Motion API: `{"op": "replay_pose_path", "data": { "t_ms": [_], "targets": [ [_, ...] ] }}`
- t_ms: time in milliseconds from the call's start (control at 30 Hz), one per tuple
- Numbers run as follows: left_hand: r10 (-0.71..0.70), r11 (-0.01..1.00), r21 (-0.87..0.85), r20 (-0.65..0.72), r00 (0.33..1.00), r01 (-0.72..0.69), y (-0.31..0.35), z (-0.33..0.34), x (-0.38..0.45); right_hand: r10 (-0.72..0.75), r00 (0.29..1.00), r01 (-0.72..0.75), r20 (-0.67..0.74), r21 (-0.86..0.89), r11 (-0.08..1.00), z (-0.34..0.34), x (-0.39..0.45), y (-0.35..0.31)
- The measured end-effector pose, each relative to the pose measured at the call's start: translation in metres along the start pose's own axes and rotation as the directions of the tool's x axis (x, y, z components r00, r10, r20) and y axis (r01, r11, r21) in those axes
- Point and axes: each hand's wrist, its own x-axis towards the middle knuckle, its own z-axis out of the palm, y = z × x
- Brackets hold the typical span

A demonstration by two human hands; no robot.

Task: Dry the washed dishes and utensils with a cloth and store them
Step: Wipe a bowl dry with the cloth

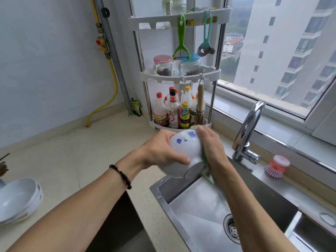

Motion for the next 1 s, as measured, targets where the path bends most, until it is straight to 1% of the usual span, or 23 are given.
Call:
{"op": "replay_pose_path", "data": {
  "t_ms": [67, 100, 133, 167, 200, 233, 267, 300, 367, 400, 433, 467, 533, 567, 600, 700, 733, 767, 833, 900, 933, 967, 1000],
  "targets": [
    [0.008, 0.998, 0.057, -0.121, 0.993, -0.001, -0.001, -0.001, 0.004, -0.138, 0.989, 0.142, 0.047, -0.09, 0.986, 0.016, -0.012, 0.003],
    [0.015, 0.997, 0.083, -0.142, 0.99, -0.003, -0.001, -0.001, 0.005, -0.193, 0.98, 0.197, 0.04, -0.136, 0.971, 0.023, -0.017, 0.007],
    [0.029, 0.994, 0.106, -0.141, 0.99, -0.014, 0.0, -0.001, 0.005, -0.202, 0.979, 0.204, 0.028, -0.143, 0.969, 0.029, -0.02, 0.011],
    [0.046, 0.991, 0.133, -0.135, 0.99, -0.027, 0.0, 0.0, 0.004, -0.177, 0.984, 0.176, 0.003, -0.1, 0.979, 0.03, -0.018, 0.012],
    [0.061, 0.986, 0.159, -0.138, 0.989, -0.039, 0.001, 0.003, 0.003, -0.096, 0.995, 0.097, -0.021, 0.013, 0.995, 0.028, -0.014, 0.01],
    [0.073, 0.983, 0.178, -0.16, 0.984, -0.044, 0.002, 0.007, 0.0, 0.028, 1.0, -0.026, -0.008, 0.178, 0.984, 0.025, -0.01, 0.004],
    [0.076, 0.983, 0.179, -0.198, 0.977, -0.04, 0.002, 0.01, -0.001, 0.13, 0.992, -0.127, 0.009, 0.268, 0.955, 0.022, -0.005, 0.001],
    [0.07, 0.986, 0.165, -0.235, 0.969, -0.031, 0.001, 0.012, -0.001, 0.152, 0.988, -0.151, 0.019, 0.277, 0.949, 0.02, -0.003, -0.001],
    [0.052, 0.987, 0.161, -0.279, 0.959, -0.007, -0.002, 0.011, 0.004, 0.008, 1.0, -0.008, 0.003, 0.104, 0.994, 0.027, -0.005, 0.002],
    [0.051, 0.984, 0.176, -0.284, 0.958, 0.0, -0.004, 0.009, 0.006, -0.092, 0.996, 0.092, 0.006, 0.002, 0.996, 0.034, -0.007, 0.006],
    [0.055, 0.981, 0.193, -0.28, 0.958, 0.0, -0.005, 0.007, 0.007, -0.144, 0.989, 0.144, 0.021, -0.04, 0.989, 0.038, -0.009, 0.01],
    [0.066, 0.977, 0.211, -0.278, 0.958, -0.006, -0.005, 0.006, 0.006, -0.149, 0.988, 0.149, 0.028, -0.016, 0.989, 0.039, -0.009, 0.011],
    [0.092, 0.971, 0.239, -0.281, 0.955, -0.023, -0.005, 0.009, 0.001, -0.019, 1.0, 0.016, 0.019, 0.144, 0.99, 0.034, -0.001, 0.004],
    [0.088, 0.973, 0.228, -0.282, 0.955, -0.023, -0.005, 0.011, -0.001, 0.052, 0.998, -0.057, 0.031, 0.19, 0.98, 0.031, 0.002, 0.003],
    [0.076, 0.978, 0.208, -0.288, 0.955, -0.015, -0.006, 0.012, -0.002, 0.055, 0.998, -0.061, 0.042, 0.184, 0.981, 0.03, 0.001, 0.003],
    [0.064, 0.982, 0.19, -0.283, 0.957, -0.01, -0.008, 0.008, 0.001, -0.17, 0.984, 0.171, 0.05, -0.01, 0.985, 0.038, -0.006, 0.01],
    [0.07, 0.978, 0.208, -0.266, 0.962, -0.014, -0.008, 0.006, 0.001, -0.203, 0.977, 0.204, 0.059, -0.01, 0.979, 0.04, -0.009, 0.012],
    [0.078, 0.973, 0.231, -0.246, 0.966, -0.02, -0.006, 0.005, -0.001, -0.166, 0.984, 0.163, 0.07, 0.052, 0.985, 0.038, -0.007, 0.014],
    [0.096, 0.975, 0.214, -0.203, 0.974, -0.052, -0.001, 0.004, -0.006, 0.017, 0.992, -0.053, 0.127, 0.282, 0.958, 0.03, -0.001, 0.013],
    [0.109, 0.99, 0.11, -0.164, 0.98, -0.091, 0.002, 0.003, -0.01, 0.225, 0.957, -0.285, 0.181, 0.466, 0.837, 0.018, 0.005, 0.015],
    [0.116, 0.992, 0.071, -0.157, 0.981, -0.106, 0.001, 0.002, -0.01, 0.289, 0.938, -0.345, 0.19, 0.501, 0.793, 0.015, 0.007, 0.016],
    [0.115, 0.993, 0.04, -0.15, 0.982, -0.11, -0.001, 0.002, -0.011, 0.327, 0.928, -0.371, 0.177, 0.496, 0.785, 0.014, 0.01, 0.018],
    [0.105, 0.994, 0.012, -0.134, 0.985, -0.104, -0.004, 0.001, -0.012, 0.344, 0.929, -0.366, 0.136, 0.461, 0.808, 0.014, 0.01, 0.021]
  ]
}}
